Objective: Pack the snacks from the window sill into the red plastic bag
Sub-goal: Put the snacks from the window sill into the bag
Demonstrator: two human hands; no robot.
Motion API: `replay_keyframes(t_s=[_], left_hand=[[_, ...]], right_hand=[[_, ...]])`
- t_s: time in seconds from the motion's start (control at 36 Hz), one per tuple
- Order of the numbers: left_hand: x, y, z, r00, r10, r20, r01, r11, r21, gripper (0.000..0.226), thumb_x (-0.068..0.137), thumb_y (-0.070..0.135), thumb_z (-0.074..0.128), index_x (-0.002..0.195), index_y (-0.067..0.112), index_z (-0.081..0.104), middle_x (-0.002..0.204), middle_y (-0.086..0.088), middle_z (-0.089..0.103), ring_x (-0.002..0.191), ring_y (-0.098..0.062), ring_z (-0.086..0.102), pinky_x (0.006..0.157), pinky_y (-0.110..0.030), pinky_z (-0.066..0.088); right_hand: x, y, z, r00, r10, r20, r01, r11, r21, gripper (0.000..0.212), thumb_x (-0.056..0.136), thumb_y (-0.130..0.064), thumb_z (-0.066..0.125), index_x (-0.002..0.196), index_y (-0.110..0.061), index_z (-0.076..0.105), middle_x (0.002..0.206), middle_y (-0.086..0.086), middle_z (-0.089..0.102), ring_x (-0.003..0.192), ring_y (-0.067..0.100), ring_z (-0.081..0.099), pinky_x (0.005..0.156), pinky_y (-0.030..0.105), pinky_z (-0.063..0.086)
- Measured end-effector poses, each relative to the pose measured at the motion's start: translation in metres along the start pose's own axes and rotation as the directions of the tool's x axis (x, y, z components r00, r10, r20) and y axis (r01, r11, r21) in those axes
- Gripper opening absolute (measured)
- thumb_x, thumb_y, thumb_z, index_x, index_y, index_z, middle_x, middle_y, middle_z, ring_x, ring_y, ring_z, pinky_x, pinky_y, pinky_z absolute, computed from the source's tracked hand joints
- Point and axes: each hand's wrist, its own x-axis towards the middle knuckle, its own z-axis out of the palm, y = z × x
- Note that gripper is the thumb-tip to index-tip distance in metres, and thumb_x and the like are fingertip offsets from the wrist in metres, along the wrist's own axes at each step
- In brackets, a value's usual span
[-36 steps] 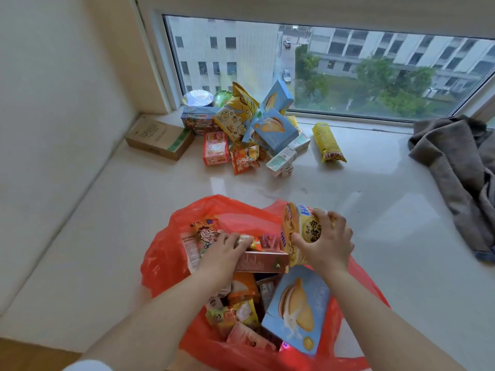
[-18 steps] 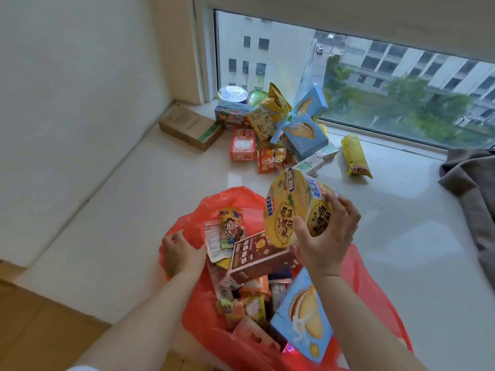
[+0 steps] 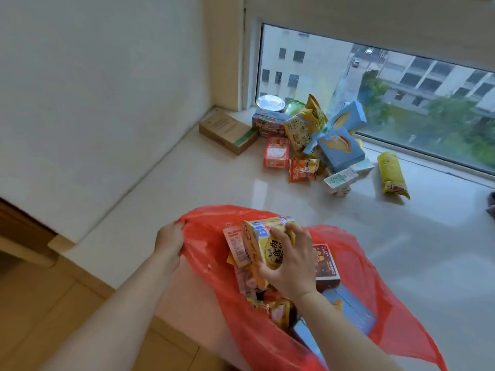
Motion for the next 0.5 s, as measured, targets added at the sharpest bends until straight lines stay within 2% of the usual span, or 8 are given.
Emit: replay_keyframes(t_s=[0.08, 0.19, 0.22, 0.28, 0.33, 0.39, 0.44, 0.5], left_hand=[[0.016, 0.010, -0.021, 0.991, -0.030, -0.129, 0.028, 0.999, -0.016, 0.020, 0.087, 0.019, 0.057, 0.102, 0.009, 0.068, 0.091, -0.010, 0.067, 0.082, -0.025, 0.061, 0.067, -0.032, 0.050], [0.007, 0.011, -0.018, 0.918, 0.275, -0.287, -0.098, 0.857, 0.506, 0.033, 0.079, 0.015, 0.060, 0.113, 0.012, 0.061, 0.116, -0.014, 0.061, 0.107, -0.036, 0.056, 0.089, -0.043, 0.047], [-0.002, 0.011, -0.011, 0.841, 0.498, -0.211, -0.250, 0.704, 0.665, 0.034, 0.076, 0.010, 0.062, 0.110, 0.012, 0.061, 0.114, -0.014, 0.059, 0.106, -0.037, 0.054, 0.086, -0.044, 0.046], [-0.018, 0.007, 0.007, 0.506, 0.836, 0.211, -0.632, 0.193, 0.751, 0.025, 0.067, 0.006, 0.061, 0.091, 0.014, 0.065, 0.094, -0.009, 0.062, 0.090, -0.032, 0.056, 0.074, -0.038, 0.044], [-0.022, -0.009, 0.023, 0.230, 0.738, 0.634, -0.806, -0.221, 0.550, 0.015, 0.067, 0.014, 0.053, 0.076, 0.019, 0.064, 0.080, 0.001, 0.062, 0.077, -0.022, 0.057, 0.066, -0.030, 0.041], [-0.020, -0.021, 0.037, 0.342, 0.449, 0.826, -0.821, -0.285, 0.495, 0.023, 0.074, 0.015, 0.050, 0.089, 0.019, 0.066, 0.091, 0.000, 0.064, 0.087, -0.024, 0.062, 0.070, -0.032, 0.044], [-0.011, -0.024, 0.045, 0.619, 0.206, 0.757, -0.691, -0.315, 0.651, 0.039, 0.086, 0.014, 0.047, 0.125, 0.018, 0.052, 0.123, -0.004, 0.056, 0.116, -0.025, 0.053, 0.091, -0.037, 0.041], [-0.001, -0.023, 0.049, 0.757, 0.058, 0.651, -0.574, -0.417, 0.705, 0.045, 0.091, 0.012, 0.042, 0.137, 0.015, 0.040, 0.137, -0.007, 0.047, 0.128, -0.025, 0.043, 0.103, -0.038, 0.034]], right_hand=[[0.004, 0.001, -0.001, 1.000, 0.027, 0.009, -0.027, 1.000, -0.009, 0.064, 0.056, -0.062, 0.055, 0.114, -0.036, 0.048, 0.124, 0.003, 0.044, 0.118, 0.028, 0.039, 0.083, 0.044, 0.045], [0.007, 0.002, -0.002, 0.999, 0.046, 0.024, -0.046, 0.999, -0.003, 0.063, 0.057, -0.062, 0.054, 0.114, -0.037, 0.046, 0.123, 0.002, 0.042, 0.117, 0.029, 0.040, 0.084, 0.045, 0.046], [0.007, 0.003, -0.002, 0.998, 0.052, 0.029, -0.052, 0.999, -0.004, 0.063, 0.057, -0.062, 0.054, 0.114, -0.037, 0.046, 0.123, 0.002, 0.042, 0.118, 0.030, 0.040, 0.086, 0.046, 0.046], [0.008, 0.004, -0.004, 0.997, 0.067, 0.044, -0.067, 0.998, -0.006, 0.065, 0.058, -0.064, 0.054, 0.116, -0.037, 0.046, 0.125, 0.001, 0.041, 0.121, 0.029, 0.038, 0.089, 0.046, 0.044], [0.007, 0.004, -0.006, 0.996, 0.078, 0.052, -0.078, 0.997, -0.004, 0.066, 0.058, -0.065, 0.053, 0.117, -0.038, 0.045, 0.127, 0.000, 0.040, 0.122, 0.027, 0.037, 0.090, 0.046, 0.043], [0.006, 0.004, -0.008, 0.996, 0.078, 0.045, -0.078, 0.997, 0.003, 0.065, 0.058, -0.066, 0.053, 0.117, -0.040, 0.042, 0.127, 0.001, 0.041, 0.121, 0.028, 0.038, 0.088, 0.045, 0.043], [0.004, 0.005, -0.008, 0.997, 0.065, 0.037, -0.065, 0.998, 0.009, 0.065, 0.058, -0.066, 0.054, 0.117, -0.040, 0.041, 0.126, 0.001, 0.042, 0.119, 0.028, 0.040, 0.086, 0.044, 0.044], [0.002, 0.005, -0.009, 0.998, 0.054, 0.026, -0.054, 0.998, 0.016, 0.066, 0.058, -0.065, 0.055, 0.118, -0.040, 0.042, 0.126, 0.002, 0.042, 0.118, 0.029, 0.041, 0.085, 0.044, 0.045]])
